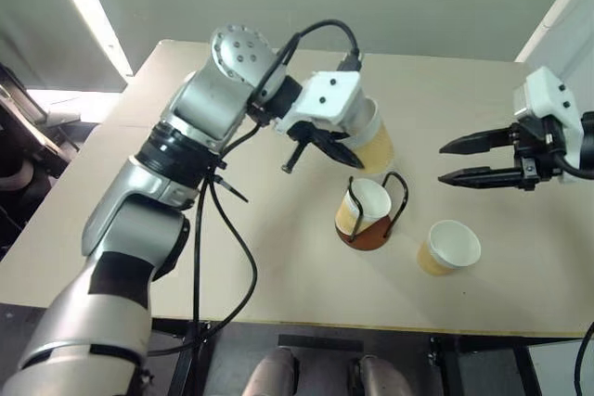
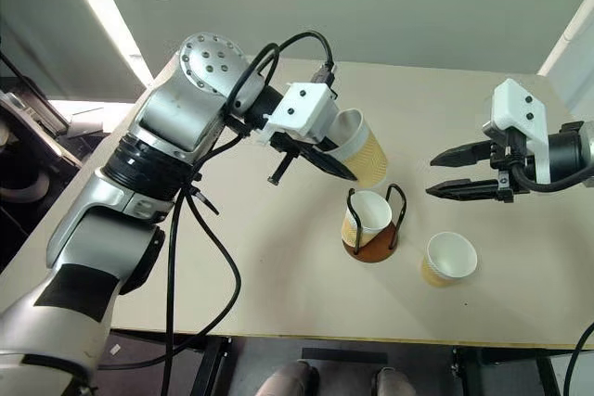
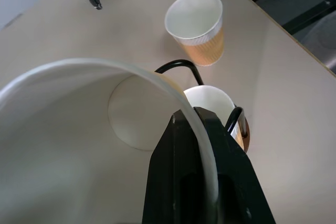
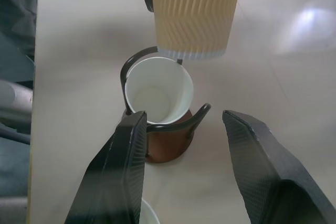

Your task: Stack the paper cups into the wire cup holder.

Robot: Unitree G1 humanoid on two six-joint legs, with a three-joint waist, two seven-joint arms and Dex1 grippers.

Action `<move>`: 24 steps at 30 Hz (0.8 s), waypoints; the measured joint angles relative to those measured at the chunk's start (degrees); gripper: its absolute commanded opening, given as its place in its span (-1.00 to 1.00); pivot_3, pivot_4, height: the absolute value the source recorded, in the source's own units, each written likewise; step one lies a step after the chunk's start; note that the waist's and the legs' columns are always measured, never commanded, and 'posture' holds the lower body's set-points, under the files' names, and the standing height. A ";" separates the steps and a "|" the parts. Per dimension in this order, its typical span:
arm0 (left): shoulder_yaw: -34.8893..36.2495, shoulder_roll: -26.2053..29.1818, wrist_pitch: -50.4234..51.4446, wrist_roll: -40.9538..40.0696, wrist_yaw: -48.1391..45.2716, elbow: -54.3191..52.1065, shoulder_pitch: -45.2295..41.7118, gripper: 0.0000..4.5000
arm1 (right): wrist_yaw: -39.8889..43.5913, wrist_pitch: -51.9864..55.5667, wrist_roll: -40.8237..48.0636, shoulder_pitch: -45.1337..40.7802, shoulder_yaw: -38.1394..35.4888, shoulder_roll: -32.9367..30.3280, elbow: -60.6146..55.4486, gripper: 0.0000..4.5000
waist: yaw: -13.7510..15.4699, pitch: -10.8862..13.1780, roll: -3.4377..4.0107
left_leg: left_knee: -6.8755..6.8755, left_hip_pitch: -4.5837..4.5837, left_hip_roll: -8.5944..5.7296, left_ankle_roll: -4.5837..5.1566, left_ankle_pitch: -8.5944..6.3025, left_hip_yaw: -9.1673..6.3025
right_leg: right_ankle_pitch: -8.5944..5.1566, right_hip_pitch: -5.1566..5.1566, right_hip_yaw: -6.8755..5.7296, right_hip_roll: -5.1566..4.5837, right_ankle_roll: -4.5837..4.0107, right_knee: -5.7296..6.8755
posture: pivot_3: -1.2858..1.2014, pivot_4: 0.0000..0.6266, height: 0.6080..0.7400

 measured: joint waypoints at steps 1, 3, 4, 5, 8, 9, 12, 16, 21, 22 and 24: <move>-0.55 -0.03 -0.13 0.00 0.00 0.08 0.00 -0.99 | -0.26 0.20 0.16 0.07 -0.46 -0.24 -0.23 0.04 | 0.01 0.00 0.00 | 0.00 0.00 0.00 0.00 0.00 0.01 | 0.00 0.00 0.00 0.00 0.00 0.00 | 0.03 -0.52 1.00; -1.64 -0.04 -0.70 -0.13 -0.01 0.10 0.02 -0.99 | -0.69 0.58 0.42 0.35 -1.26 -0.65 -0.61 0.04 | 0.06 0.00 0.00 | 0.01 0.00 0.00 0.00 0.00 0.01 | 0.01 0.00 0.00 0.00 0.01 -0.01 | 0.03 -0.52 1.00; -2.24 -0.04 -0.95 -0.31 -0.01 0.09 0.03 -0.99 | -0.90 0.71 0.73 0.81 -1.52 -0.87 -0.88 0.04 | 0.07 0.00 0.00 | 0.01 -0.01 0.00 0.01 0.00 0.01 | 0.01 0.01 0.00 0.00 0.02 -0.01 | 0.03 -0.52 1.00; -2.96 -0.03 -1.23 -0.49 -0.01 0.10 0.05 -0.99 | -1.08 0.90 1.06 1.31 -1.71 -0.96 -1.24 0.04 | 0.10 0.00 0.00 | 0.01 -0.01 0.00 0.01 0.00 0.01 | 0.01 0.00 0.00 0.00 0.02 -0.01 | 0.03 -0.52 1.00; -4.80 -0.10 -2.36 -0.59 -0.02 0.31 0.27 -0.99 | -1.69 1.46 1.89 2.28 -2.55 -1.18 -2.19 0.04 | 0.15 0.00 0.00 | 0.03 -0.01 0.00 0.01 0.00 0.02 | 0.02 0.00 0.00 0.00 0.03 0.00 | 0.03 -0.52 1.00; -5.29 -0.18 -2.66 -0.57 -0.02 0.51 0.37 -0.99 | -1.82 1.56 1.98 2.34 -2.75 -1.35 -2.34 0.04 | 0.16 0.00 0.00 | 0.04 -0.01 0.00 0.01 0.00 0.02 | 0.02 0.00 0.00 0.00 0.03 0.00 | 0.03 -0.52 1.00; -6.59 -0.83 -3.92 -0.46 -0.03 1.79 0.63 -0.99 | -2.43 1.92 2.48 2.81 -3.40 -1.61 -2.85 0.04 | 0.21 0.00 0.00 | 0.07 -0.02 0.00 0.01 0.00 0.03 | 0.03 0.00 0.01 0.00 0.06 0.00 | 0.03 -0.52 1.00; -8.12 -1.04 -6.38 0.36 -0.03 3.43 0.62 -0.99 | -3.06 2.17 2.98 3.28 -3.42 -1.79 -3.12 0.04 | 0.24 0.00 0.00 | 0.07 -0.02 0.00 0.02 0.00 0.03 | 0.03 0.00 0.01 0.00 0.06 0.00 | 0.03 -0.52 1.00; -10.42 -1.53 -9.13 0.83 -0.04 5.79 0.58 -0.99 | -3.46 2.58 3.62 3.51 -3.44 -2.44 -3.73 0.04 | 0.30 0.00 0.00 | 0.09 -0.05 0.00 0.02 0.00 0.03 | 0.04 0.00 0.01 0.00 0.06 0.00 | 0.03 -0.52 1.00; -10.65 -1.85 -9.93 1.11 -0.04 6.43 0.47 -0.99 | -3.72 2.60 3.64 3.52 -3.44 -2.52 -3.78 0.04 | 0.33 0.00 0.00 | 0.10 -0.06 0.00 0.02 0.00 0.03 | 0.04 0.00 0.01 0.00 0.07 0.00 | 0.03 -0.52 1.00; -11.37 -2.22 -11.24 2.13 -0.04 7.47 0.12 -0.99 | -3.94 2.61 3.70 3.55 -3.44 -2.59 -3.98 0.04 | 0.34 0.00 0.00 | 0.12 -0.06 0.00 0.03 0.00 0.04 | 0.04 0.00 0.01 0.00 0.07 0.00 | 0.03 -0.52 1.00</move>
